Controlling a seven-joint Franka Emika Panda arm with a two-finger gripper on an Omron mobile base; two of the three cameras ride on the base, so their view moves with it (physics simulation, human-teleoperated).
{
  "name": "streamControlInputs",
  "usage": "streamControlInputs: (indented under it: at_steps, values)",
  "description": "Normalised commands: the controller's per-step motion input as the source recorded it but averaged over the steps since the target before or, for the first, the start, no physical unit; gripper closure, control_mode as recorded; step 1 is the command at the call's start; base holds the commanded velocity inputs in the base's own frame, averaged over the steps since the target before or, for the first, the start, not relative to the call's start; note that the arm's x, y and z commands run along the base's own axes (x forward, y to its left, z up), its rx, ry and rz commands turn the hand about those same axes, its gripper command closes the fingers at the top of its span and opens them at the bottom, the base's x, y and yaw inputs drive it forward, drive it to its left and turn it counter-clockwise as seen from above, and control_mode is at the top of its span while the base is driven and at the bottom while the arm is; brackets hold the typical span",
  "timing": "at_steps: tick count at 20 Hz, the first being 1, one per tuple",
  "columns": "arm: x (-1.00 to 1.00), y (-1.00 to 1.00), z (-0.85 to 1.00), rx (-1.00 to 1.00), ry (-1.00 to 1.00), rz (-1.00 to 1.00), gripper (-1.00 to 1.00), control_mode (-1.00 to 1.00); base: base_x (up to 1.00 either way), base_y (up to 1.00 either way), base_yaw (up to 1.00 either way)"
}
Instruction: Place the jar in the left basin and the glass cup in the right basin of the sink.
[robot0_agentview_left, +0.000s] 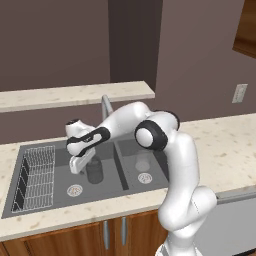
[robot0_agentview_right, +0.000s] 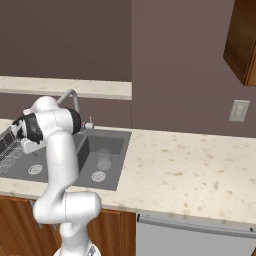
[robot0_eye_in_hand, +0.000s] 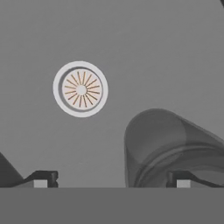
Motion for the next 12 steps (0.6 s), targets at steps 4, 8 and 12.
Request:
streamControlInputs:
  at_steps: [4, 8, 12]
  values:
    - [0.0, 0.02, 0.18, 0.0, -0.02, 0.05, -1.0, -1.0, 0.0, 0.0, 0.0]
    - [0.0, 0.0, 0.24, -0.01, -0.01, 0.04, -1.0, -1.0, 0.0, 0.0, 0.0]
    - [-0.02, 0.0, 0.29, -0.06, -0.06, 0.01, -1.0, -1.0, 0.0, 0.0, 0.0]
